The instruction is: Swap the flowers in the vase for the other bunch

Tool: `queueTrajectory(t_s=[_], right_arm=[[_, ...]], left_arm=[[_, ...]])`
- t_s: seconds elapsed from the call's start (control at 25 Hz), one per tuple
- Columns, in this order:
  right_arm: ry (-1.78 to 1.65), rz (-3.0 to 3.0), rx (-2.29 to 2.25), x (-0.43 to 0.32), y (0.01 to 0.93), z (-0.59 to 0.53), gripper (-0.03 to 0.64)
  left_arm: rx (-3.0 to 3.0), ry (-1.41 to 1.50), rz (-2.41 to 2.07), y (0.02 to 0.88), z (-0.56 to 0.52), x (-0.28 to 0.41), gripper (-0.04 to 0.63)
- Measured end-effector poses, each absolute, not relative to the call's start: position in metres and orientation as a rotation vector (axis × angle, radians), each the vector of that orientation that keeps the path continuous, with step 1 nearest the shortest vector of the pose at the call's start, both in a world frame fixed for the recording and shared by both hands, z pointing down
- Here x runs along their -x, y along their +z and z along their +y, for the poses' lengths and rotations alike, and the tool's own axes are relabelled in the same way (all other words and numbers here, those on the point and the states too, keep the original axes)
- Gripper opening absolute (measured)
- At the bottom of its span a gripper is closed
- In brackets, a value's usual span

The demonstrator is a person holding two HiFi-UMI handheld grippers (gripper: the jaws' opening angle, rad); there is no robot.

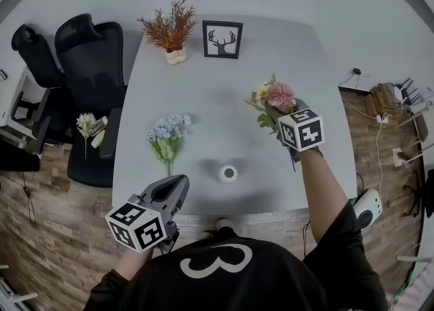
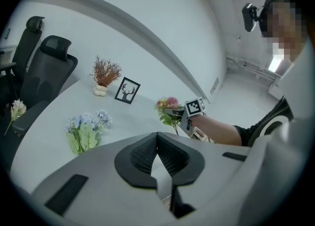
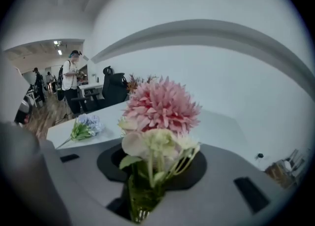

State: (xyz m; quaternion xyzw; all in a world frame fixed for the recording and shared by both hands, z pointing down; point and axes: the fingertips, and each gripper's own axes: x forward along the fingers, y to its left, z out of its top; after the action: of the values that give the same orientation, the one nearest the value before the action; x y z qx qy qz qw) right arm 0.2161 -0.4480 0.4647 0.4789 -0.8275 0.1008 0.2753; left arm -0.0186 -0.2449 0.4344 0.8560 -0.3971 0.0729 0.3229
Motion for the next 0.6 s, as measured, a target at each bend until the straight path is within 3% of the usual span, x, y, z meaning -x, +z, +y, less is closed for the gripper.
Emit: queueTrajectory(t_s=[0.6], right_arm=[[0.042,-2.545,-1.473,-0.203,0.328,-0.298,0.137]], left_arm=[[-2.431,0.159,-0.873,0.398,-0.219,-0.028,0.009]])
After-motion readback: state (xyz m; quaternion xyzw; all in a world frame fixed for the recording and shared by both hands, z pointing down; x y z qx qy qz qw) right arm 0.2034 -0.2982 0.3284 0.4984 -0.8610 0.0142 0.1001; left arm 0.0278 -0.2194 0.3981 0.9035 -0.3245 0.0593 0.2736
